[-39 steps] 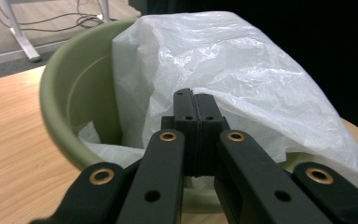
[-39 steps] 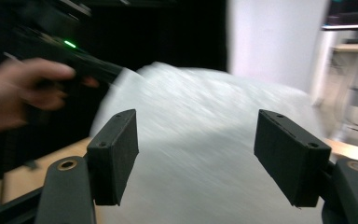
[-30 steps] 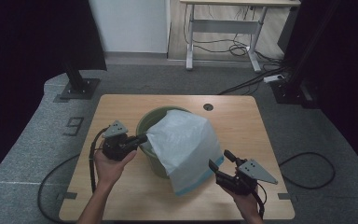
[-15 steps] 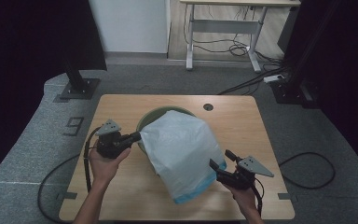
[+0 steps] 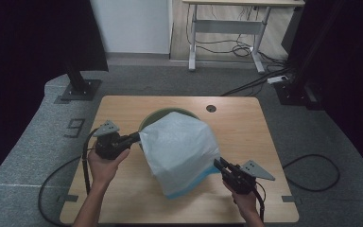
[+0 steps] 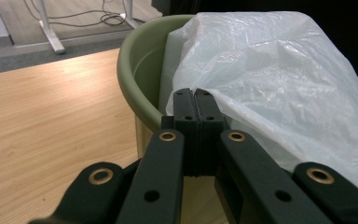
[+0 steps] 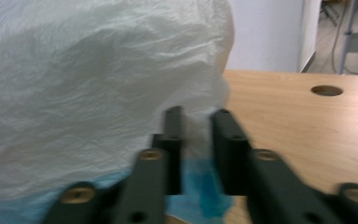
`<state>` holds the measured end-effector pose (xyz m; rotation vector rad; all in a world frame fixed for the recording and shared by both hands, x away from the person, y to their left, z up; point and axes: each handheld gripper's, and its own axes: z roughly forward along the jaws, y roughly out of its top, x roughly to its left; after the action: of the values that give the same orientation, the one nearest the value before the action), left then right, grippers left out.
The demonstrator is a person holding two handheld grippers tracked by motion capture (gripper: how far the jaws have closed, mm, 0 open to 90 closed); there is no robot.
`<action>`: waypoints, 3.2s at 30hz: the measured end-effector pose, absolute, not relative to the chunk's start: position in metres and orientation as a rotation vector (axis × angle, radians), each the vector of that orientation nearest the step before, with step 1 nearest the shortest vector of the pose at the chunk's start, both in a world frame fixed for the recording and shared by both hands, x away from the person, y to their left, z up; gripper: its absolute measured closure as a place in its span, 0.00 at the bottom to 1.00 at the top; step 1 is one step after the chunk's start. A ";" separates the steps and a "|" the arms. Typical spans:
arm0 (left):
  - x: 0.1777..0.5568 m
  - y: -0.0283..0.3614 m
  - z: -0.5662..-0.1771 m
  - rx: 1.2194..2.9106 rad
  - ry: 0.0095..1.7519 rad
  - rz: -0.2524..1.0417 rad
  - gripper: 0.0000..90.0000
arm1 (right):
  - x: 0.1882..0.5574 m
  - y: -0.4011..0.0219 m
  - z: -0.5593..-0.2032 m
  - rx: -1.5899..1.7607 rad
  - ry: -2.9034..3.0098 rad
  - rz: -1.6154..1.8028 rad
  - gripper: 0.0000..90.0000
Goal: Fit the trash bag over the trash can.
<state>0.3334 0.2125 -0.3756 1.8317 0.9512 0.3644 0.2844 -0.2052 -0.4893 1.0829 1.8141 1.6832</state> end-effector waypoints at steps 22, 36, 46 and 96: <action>0.299 0.212 -0.335 1.859 0.752 0.379 0.41 | 0.263 -0.241 -0.417 1.023 1.635 1.677 0.98; 0.294 0.147 -0.330 1.963 0.601 0.343 0.44 | 0.253 -0.207 -0.385 0.900 1.677 1.706 0.98; 0.305 0.132 -0.341 1.960 0.618 0.291 0.41 | 0.256 -0.195 -0.384 0.884 1.702 1.728 0.98; 0.324 0.143 -0.348 1.806 0.668 0.183 1.00 | 0.223 -0.184 -0.424 0.872 1.714 1.648 0.59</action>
<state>0.3245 0.1431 -0.3478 1.8056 0.6685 0.1828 0.2234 -0.1838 -0.4236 0.8716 1.7141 1.6476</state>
